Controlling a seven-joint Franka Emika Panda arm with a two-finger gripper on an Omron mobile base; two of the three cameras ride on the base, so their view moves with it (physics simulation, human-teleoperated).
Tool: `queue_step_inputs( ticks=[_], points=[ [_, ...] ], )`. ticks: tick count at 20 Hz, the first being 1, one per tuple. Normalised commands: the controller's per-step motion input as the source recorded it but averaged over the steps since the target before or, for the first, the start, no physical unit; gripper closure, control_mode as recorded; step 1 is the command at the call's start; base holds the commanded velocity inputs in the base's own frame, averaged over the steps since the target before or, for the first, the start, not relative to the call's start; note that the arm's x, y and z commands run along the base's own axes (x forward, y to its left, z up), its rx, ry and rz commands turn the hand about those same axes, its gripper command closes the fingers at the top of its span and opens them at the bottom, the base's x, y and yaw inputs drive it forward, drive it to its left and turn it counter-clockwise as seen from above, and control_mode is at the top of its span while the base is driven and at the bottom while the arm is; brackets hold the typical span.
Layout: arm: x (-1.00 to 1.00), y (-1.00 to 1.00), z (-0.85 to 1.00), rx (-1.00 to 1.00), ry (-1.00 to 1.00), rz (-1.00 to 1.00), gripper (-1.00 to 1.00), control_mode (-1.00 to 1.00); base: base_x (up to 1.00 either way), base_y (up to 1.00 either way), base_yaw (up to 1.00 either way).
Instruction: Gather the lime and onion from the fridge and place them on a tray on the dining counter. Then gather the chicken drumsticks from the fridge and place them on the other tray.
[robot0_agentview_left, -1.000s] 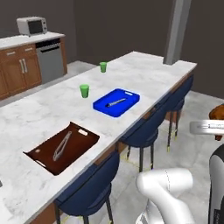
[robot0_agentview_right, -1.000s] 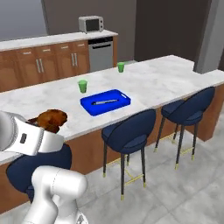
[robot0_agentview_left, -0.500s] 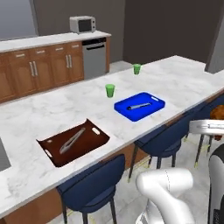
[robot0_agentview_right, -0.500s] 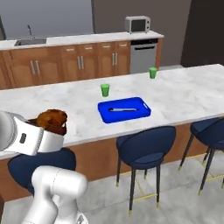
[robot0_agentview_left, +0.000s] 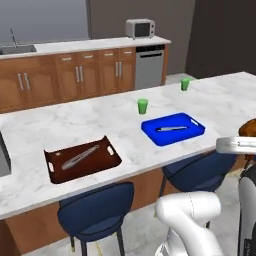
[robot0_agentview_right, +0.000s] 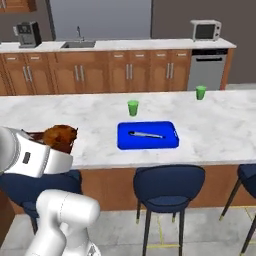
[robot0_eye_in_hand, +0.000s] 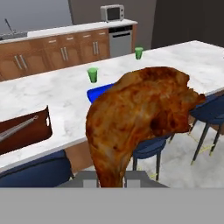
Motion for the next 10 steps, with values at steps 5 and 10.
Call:
queue_step_inputs(
  ticks=[5, 10],
  points=[
    [0.0, 0.0, 0.0, 0.0, 0.0, 0.0, 1.0, 1.0, 0.34, -0.66, 0.4],
    [0.0, 0.0, 0.0, 0.0, 0.0, 0.0, 1.0, 1.0, 0.71, -0.59, 0.36]
  ],
)
